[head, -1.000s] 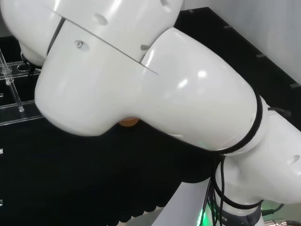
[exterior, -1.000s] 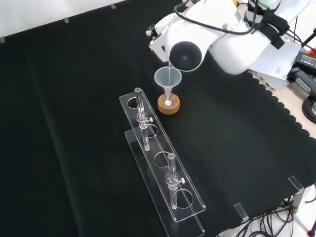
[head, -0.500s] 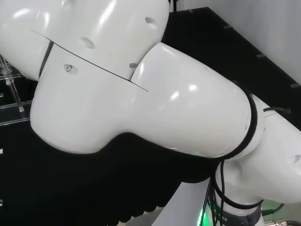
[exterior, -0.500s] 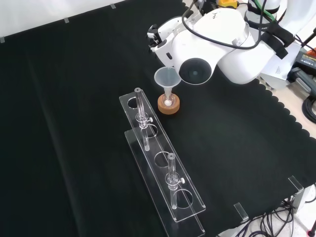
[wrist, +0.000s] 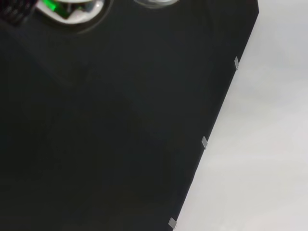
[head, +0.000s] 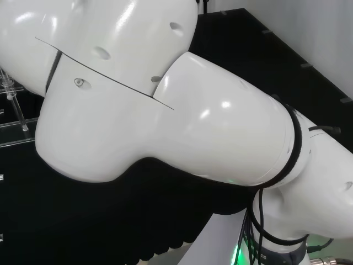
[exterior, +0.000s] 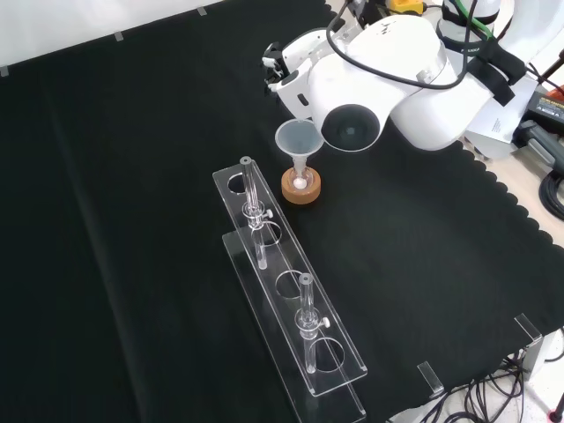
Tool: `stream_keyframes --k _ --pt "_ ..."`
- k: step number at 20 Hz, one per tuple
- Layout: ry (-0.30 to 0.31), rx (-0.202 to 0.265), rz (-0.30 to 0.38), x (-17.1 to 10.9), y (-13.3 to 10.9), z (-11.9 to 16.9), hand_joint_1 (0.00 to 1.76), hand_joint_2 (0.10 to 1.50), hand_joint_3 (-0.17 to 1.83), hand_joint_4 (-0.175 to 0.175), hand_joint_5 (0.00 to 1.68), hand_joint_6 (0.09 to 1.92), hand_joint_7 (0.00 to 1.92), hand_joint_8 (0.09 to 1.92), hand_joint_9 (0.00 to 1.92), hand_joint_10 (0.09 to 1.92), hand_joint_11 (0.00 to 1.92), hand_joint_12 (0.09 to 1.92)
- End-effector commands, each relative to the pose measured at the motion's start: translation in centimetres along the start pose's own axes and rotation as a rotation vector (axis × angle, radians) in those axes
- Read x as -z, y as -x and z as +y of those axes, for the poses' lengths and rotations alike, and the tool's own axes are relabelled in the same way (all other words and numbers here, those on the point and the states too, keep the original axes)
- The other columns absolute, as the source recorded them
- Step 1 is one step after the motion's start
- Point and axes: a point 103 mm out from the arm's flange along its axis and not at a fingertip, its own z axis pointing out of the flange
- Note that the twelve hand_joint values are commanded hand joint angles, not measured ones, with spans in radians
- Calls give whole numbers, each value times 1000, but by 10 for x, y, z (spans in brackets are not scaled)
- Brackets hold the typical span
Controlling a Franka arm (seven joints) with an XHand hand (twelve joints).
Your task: Pour all the NaCl from the weighing funnel into the round-bottom flask.
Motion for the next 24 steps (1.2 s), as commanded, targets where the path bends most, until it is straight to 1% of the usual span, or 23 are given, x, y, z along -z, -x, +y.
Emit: stream_keyframes --k 1,3,7,9,12,13,16,21,24 --pt "2 6 25 -3 1 0 1107 671 641 175 1260 692 780 650 1255 92 1008 904" --pt "-6 11 39 -6 1 2 1107 671 641 175 1260 692 779 650 1255 92 1007 904" --pt "5 18 93 -13 4 4 1107 671 642 175 1260 692 779 650 1255 92 1007 905" --pt "7 22 129 -18 6 6 1107 671 642 175 1260 692 779 650 1255 92 1007 906" --pt "20 27 209 -24 9 7 1107 670 642 175 1260 692 780 651 1256 91 1008 907" --pt "17 25 221 -27 10 8 1107 670 643 175 1260 692 780 651 1256 92 1009 907" --pt "20 39 279 -34 13 11 1107 670 643 175 1260 692 781 651 1258 92 1011 908" --pt "47 54 368 -46 14 15 1106 670 643 175 1260 693 781 651 1259 92 1015 909" --pt "73 61 438 -53 15 18 1106 671 644 175 1259 694 781 651 1260 92 1017 909"
